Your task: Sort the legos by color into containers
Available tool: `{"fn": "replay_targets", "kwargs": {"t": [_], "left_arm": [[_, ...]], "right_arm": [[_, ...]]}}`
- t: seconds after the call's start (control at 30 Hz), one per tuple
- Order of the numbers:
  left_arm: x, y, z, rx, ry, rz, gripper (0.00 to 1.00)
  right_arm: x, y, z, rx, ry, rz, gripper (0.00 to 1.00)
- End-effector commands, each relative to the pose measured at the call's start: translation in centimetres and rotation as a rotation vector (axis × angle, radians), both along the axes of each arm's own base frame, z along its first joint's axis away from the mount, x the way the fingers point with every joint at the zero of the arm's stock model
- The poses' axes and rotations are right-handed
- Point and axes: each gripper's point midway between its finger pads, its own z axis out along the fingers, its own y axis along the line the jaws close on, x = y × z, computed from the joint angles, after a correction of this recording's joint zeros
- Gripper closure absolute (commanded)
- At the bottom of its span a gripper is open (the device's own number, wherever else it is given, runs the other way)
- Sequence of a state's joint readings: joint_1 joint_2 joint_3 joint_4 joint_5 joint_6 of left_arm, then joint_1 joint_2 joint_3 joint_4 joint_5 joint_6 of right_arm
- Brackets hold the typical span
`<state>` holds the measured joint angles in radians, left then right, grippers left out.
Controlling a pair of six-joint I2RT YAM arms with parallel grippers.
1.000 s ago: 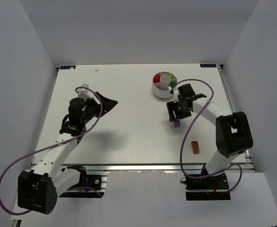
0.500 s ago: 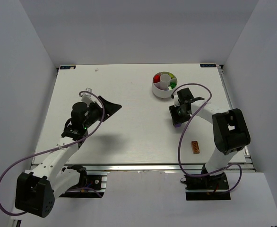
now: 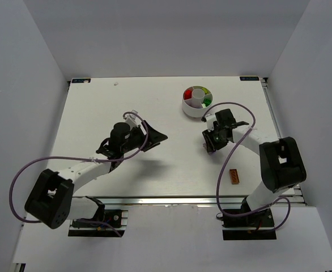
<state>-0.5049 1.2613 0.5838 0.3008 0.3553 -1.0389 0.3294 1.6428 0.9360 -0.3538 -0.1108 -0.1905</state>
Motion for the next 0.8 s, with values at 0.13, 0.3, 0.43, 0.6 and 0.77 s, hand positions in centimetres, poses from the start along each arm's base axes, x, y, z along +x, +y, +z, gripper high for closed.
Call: {"fn": "replay_targets", "kwargs": {"t": [0.13, 0.3, 0.43, 0.6, 0.77], "left_arm": [[-0.1, -5.4, 3.7, -0.098, -0.091, -0.178, 0.27], [-0.5, -7.3, 4.5, -0.134, -0.103, -0.241, 0.27], [-0.8, -8.1, 4.8, -0.154, -0.108, -0.265, 0.27], [-1.1, -8.9, 4.8, -0.163, -0.107, -0.29, 0.29], [-1.1, -9.1, 4.0, -0.139, -0.076, -0.303, 0.33]], "right_arm": [[-3.6, 7.0, 9.6, 0.387, -0.255, 0.599, 1.0], [-4.0, 8.4, 12.3, 0.423, -0.448, 0.733, 1.0], [-4.2, 9.3, 13.3, 0.434, -0.485, 0.795, 1.0], [-4.4, 11.4, 14.4, 0.433, -0.553, 0.855, 1.0], [-4.3, 13.1, 15.6, 0.466, -0.574, 0.857, 1.0]]}}
